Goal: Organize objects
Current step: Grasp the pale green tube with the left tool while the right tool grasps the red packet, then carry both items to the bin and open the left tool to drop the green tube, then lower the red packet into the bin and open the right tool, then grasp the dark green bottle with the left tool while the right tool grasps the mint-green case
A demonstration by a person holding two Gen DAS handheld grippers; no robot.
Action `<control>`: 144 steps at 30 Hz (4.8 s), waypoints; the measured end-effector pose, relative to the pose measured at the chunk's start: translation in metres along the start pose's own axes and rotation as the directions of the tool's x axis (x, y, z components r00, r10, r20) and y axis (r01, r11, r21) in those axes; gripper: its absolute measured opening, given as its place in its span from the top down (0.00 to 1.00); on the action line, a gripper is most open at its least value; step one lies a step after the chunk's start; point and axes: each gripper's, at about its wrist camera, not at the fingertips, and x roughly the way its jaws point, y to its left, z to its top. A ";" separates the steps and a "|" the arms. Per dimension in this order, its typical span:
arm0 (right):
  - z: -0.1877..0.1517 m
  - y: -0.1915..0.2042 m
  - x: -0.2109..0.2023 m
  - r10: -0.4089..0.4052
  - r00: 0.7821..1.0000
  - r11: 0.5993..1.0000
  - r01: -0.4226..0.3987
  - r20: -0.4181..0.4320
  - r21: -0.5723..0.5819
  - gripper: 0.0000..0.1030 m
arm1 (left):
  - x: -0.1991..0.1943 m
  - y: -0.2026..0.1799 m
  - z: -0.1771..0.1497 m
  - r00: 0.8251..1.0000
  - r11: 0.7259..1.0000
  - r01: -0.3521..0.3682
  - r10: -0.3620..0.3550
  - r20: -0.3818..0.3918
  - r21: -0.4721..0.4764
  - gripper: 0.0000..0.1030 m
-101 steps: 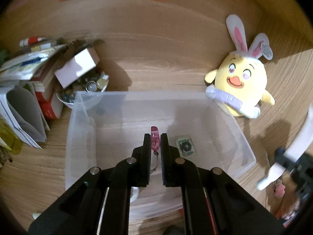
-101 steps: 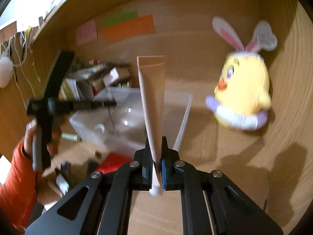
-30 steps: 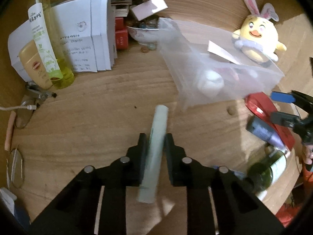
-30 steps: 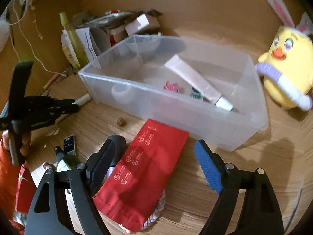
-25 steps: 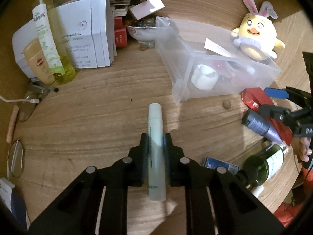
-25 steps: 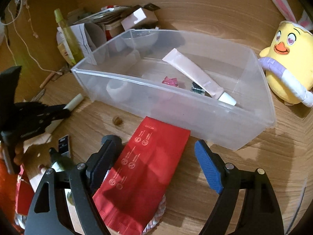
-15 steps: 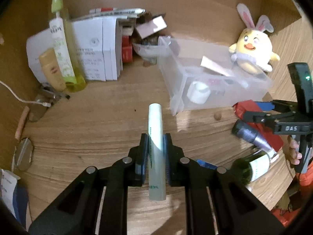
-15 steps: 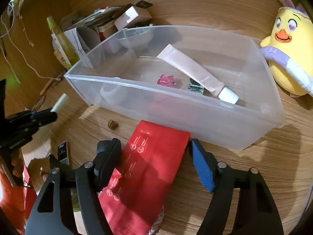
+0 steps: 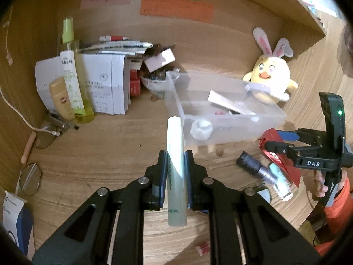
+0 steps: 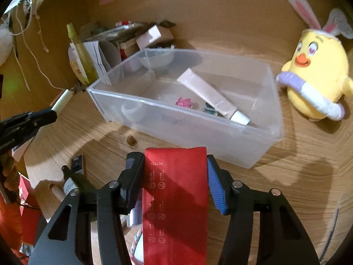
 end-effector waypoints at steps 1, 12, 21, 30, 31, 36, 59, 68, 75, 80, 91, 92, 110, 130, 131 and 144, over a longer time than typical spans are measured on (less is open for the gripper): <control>0.000 0.000 -0.005 -0.002 1.000 1.000 0.002 0.013 -0.002 0.51 | -0.003 -0.002 0.002 1.000 1.000 0.003 -0.003 0.012 -0.002 0.86; 0.013 -0.004 -0.057 -0.011 0.987 1.000 0.012 0.160 -0.003 0.51 | -0.017 -0.013 0.024 0.995 0.999 0.043 -0.042 0.090 -0.009 0.86; 0.039 -0.014 -0.070 -0.014 0.971 1.000 0.009 0.238 0.021 0.51 | -0.018 -0.022 0.044 0.989 0.999 0.048 -0.047 0.138 -0.005 0.86; 0.068 -0.019 -0.071 -0.027 0.960 0.999 0.021 0.279 0.024 0.51 | -0.006 -0.028 0.066 0.987 0.999 0.040 -0.039 0.158 -0.003 0.86; 0.071 -0.019 -0.070 -0.028 0.959 0.999 0.023 0.281 0.023 0.51 | -0.004 -0.029 0.068 0.987 0.999 0.040 -0.040 0.158 -0.003 0.86; 0.081 -0.022 -0.062 -0.029 0.959 0.999 0.022 0.281 0.026 0.51 | 0.005 -0.030 0.076 0.987 0.999 0.034 -0.033 0.157 -0.005 0.86; 0.122 -0.028 0.013 -0.169 0.966 0.984 0.175 0.193 -0.015 0.51 | 0.083 -0.019 0.108 0.998 0.996 0.044 -0.040 0.043 -0.083 0.86; 0.115 -0.030 0.040 -0.186 0.973 0.981 0.193 0.138 -0.033 0.51 | 0.117 -0.025 0.104 1.000 0.998 0.017 -0.018 -0.020 -0.061 0.86; 0.111 -0.025 0.054 -0.189 0.977 0.978 0.196 0.101 -0.068 0.51 | 0.133 -0.026 0.101 0.998 0.999 0.001 -0.004 -0.059 -0.051 0.86; 0.109 -0.024 0.061 -0.186 0.980 0.978 0.191 0.072 -0.085 0.50 | 0.138 -0.028 0.099 0.997 0.999 0.000 -0.003 -0.074 -0.037 0.86; 0.105 -0.018 0.074 -0.179 0.984 0.977 0.179 0.010 -0.120 0.50 | 0.131 -0.031 0.098 0.998 1.000 0.000 -0.001 -0.064 -0.017 0.86; 0.105 -0.018 0.073 -0.173 0.985 0.978 0.172 0.004 -0.117 0.50 | 0.129 -0.031 0.098 0.998 1.000 0.001 -0.002 -0.062 -0.015 0.86; 0.105 -0.006 0.036 -0.177 0.982 0.974 0.184 0.065 -0.135 0.40 | 0.074 -0.033 0.099 1.000 1.000 -0.001 0.001 0.020 -0.007 0.58; 0.033 -0.001 -0.056 -0.129 0.973 0.986 0.147 0.191 -0.084 0.18 | 0.007 -0.053 0.046 0.997 0.998 -0.005 0.001 0.080 0.059 0.09; 0.029 -0.001 -0.057 -0.129 0.973 0.986 0.147 0.191 -0.084 0.18 | 0.006 -0.055 0.041 0.997 0.998 -0.010 0.005 0.078 0.065 0.09; -0.030 0.002 -0.051 -0.076 0.989 0.996 0.082 0.130 -0.042 0.19 | 0.003 -0.070 -0.011 1.000 0.995 0.011 -0.011 0.002 0.096 0.09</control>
